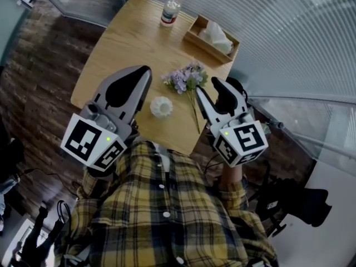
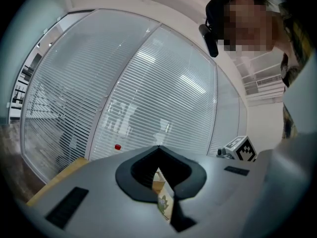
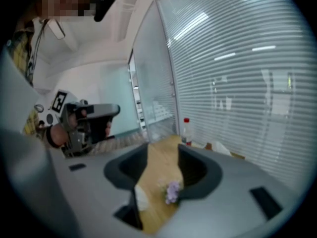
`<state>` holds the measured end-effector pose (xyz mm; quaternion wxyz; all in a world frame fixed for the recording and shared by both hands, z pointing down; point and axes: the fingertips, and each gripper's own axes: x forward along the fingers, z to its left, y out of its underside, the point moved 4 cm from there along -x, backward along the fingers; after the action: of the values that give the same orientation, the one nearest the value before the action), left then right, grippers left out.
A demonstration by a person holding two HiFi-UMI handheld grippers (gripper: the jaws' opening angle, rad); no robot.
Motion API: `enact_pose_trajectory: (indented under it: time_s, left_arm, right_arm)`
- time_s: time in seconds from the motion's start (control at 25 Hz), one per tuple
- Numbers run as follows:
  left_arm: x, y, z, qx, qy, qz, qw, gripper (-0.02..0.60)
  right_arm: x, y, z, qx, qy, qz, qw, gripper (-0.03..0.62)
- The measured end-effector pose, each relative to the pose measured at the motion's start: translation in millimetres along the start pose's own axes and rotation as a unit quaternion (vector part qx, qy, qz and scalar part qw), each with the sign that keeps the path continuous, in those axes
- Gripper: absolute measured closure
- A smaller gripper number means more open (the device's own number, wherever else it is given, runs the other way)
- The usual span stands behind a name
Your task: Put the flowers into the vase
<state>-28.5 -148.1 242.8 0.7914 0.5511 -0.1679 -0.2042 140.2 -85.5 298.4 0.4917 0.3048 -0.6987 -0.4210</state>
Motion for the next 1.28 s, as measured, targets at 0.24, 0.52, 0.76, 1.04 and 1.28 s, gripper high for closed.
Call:
enact_pose_trajectory:
  time_s: [0.24,0.52,0.76,1.04,1.28]
  left_arm:
    - [-2,2,4,-0.002,-0.004,0.001,1.0,0.572]
    - [-5,7,16,-0.006,-0.015,0.008,0.9998,0.572]
    - [-14,15,28,-0.012,-0.033,0.017,0.9992,0.574]
    - [-22,26,35,-0.024,-0.047,0.02,0.9984,0.574]
    - [-33,32,40,-0.031,-0.058,0.026,0.9975,0.574]
  right_arm:
    - [16,36,-11,0.01,-0.007,0.075,0.997,0.393]
    - [36,87,-31,0.018,0.0,0.17,0.985,0.388]
    - [49,132,-41,0.021,-0.001,0.244,0.97,0.388]
    - [63,172,-53,0.038,0.003,0.294,0.955,0.388]
    - [74,200,-60,0.045,0.013,0.33,0.943,0.388]
